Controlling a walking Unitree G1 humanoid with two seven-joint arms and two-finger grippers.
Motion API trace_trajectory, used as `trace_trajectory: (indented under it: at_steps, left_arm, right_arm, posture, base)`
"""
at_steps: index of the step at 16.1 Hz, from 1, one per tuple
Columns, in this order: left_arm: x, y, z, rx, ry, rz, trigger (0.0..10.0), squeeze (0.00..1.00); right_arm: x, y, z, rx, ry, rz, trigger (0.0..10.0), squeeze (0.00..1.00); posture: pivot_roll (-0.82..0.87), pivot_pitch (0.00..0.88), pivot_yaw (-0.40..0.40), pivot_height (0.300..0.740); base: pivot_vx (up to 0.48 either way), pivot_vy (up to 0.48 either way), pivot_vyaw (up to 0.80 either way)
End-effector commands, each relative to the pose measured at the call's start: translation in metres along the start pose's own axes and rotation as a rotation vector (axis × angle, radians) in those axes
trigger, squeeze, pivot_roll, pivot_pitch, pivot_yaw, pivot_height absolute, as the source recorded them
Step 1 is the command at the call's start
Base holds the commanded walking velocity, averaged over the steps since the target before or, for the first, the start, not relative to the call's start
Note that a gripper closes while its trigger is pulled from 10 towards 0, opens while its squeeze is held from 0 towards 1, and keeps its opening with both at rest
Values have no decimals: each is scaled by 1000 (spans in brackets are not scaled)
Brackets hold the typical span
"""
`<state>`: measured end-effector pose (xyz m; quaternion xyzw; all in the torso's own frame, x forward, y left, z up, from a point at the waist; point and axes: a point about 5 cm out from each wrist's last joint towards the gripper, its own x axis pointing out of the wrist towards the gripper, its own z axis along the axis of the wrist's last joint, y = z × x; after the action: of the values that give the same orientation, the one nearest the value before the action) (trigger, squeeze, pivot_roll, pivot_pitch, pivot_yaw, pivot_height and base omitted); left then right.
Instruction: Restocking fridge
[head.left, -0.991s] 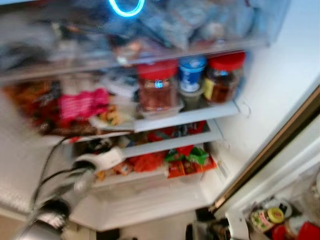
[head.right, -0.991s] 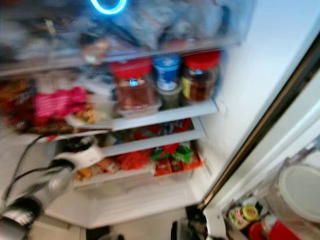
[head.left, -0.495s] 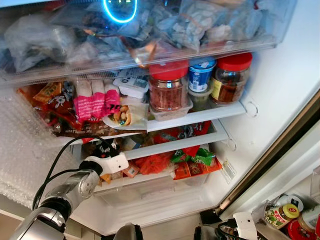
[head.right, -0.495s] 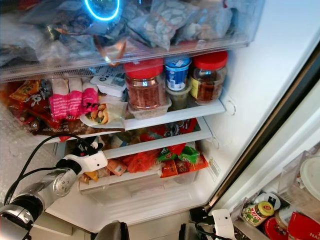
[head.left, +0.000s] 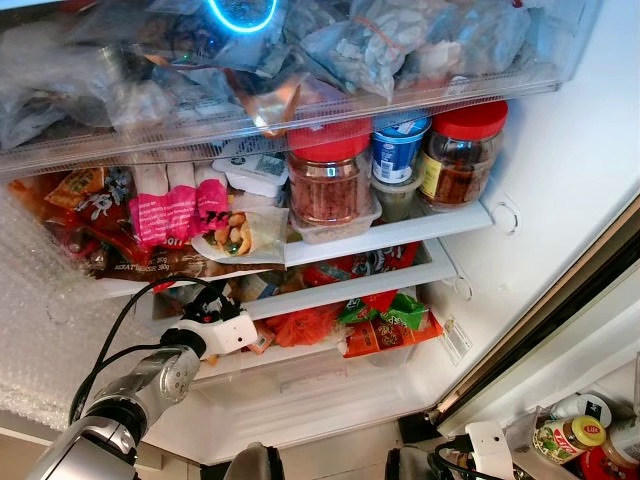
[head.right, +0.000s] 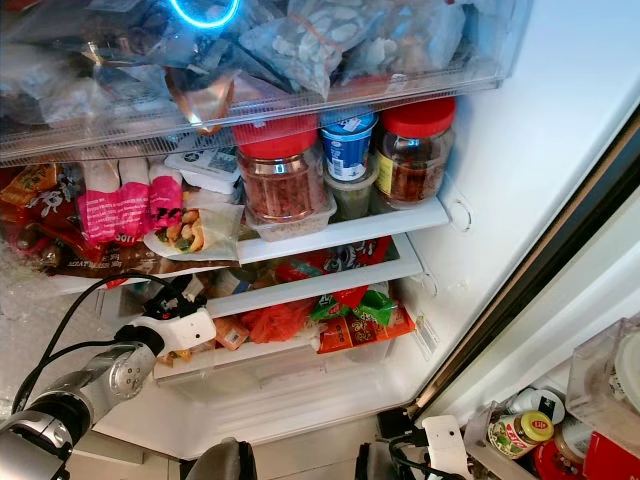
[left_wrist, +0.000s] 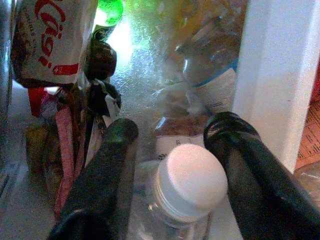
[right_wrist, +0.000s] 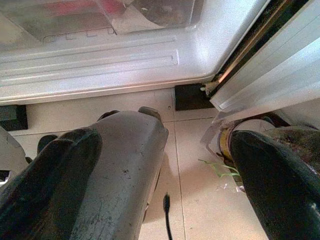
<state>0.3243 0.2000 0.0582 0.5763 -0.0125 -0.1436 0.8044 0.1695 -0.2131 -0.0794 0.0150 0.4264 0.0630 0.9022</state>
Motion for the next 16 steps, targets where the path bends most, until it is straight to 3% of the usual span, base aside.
trace_trajectory:
  at_steps: [1, 6, 9, 14, 15, 16]
  left_arm:
    - [-9, -13, -12, -10, 63, -69, 10000, 1000]
    - [-4, 0, -1, -157, -14, 1, 10000, 1000]
    - [-5, 4, 9, -237, -123, -40, 10000, 1000]
    - [-2, 9, 18, -337, -191, -102, 10000, 1000]
    - [-1, 10, 22, -373, -214, -123, 10000, 0]
    - [0, 12, 27, -424, -248, -138, 10000, 0]
  right_arm:
    - [-12, 2, -43, 19, 170, -9, 10000, 0]
    - [-11, 2, -42, 16, 168, -11, 10000, 0]
    - [-11, 2, -41, 13, 168, -10, 10000, 0]
    - [-10, 1, -39, 10, 166, -11, 10000, 0]
    - [-10, 1, -39, 10, 166, -12, 10000, 0]
    - [-10, 1, -39, 9, 166, -13, 10000, 0]
  posture:
    - [-128, 158, 20, 636]
    - [-126, 150, 19, 636]
    - [-123, 146, 19, 636]
    - [-123, 135, 18, 636]
    - [-122, 134, 18, 636]
    - [-121, 130, 18, 636]
  base:
    - [0, 0, 0]
    - [0, 0, 0]
    - [0, 0, 0]
    - [0, 0, 0]
    - [0, 0, 0]
    - [0, 0, 0]
